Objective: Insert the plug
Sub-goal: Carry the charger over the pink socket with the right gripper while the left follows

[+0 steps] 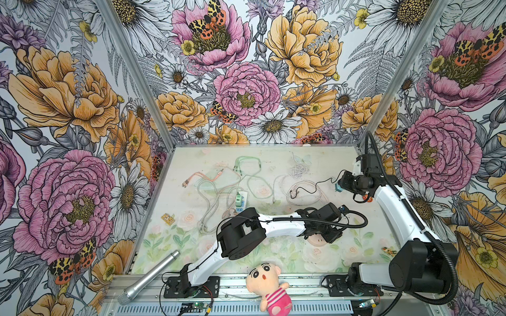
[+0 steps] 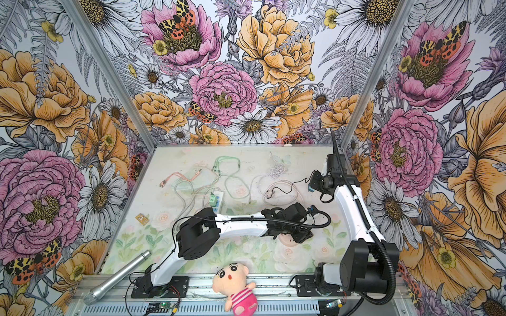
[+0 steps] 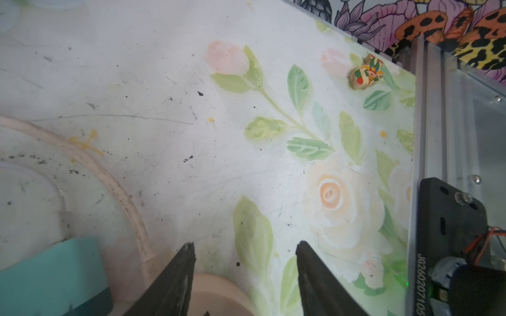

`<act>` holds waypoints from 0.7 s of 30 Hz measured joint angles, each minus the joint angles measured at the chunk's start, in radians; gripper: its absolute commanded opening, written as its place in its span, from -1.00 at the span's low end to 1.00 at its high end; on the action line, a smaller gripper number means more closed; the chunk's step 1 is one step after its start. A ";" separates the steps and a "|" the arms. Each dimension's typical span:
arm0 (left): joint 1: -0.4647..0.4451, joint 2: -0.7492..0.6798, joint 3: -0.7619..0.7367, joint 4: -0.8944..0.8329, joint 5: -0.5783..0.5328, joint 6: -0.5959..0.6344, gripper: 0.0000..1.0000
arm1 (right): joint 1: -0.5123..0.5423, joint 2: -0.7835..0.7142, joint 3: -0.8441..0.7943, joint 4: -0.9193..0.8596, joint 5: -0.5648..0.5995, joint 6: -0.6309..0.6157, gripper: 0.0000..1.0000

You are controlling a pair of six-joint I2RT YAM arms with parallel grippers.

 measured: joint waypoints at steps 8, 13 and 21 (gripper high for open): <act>-0.022 0.010 0.024 -0.079 -0.058 0.057 0.15 | -0.004 -0.001 -0.001 0.000 -0.018 0.000 -1.00; -0.037 0.010 0.034 -0.138 -0.143 0.097 0.13 | -0.004 -0.013 -0.003 0.001 -0.030 0.000 -1.00; -0.029 -0.062 -0.085 -0.169 -0.238 0.145 0.07 | -0.004 -0.028 -0.004 0.001 -0.055 0.001 -1.00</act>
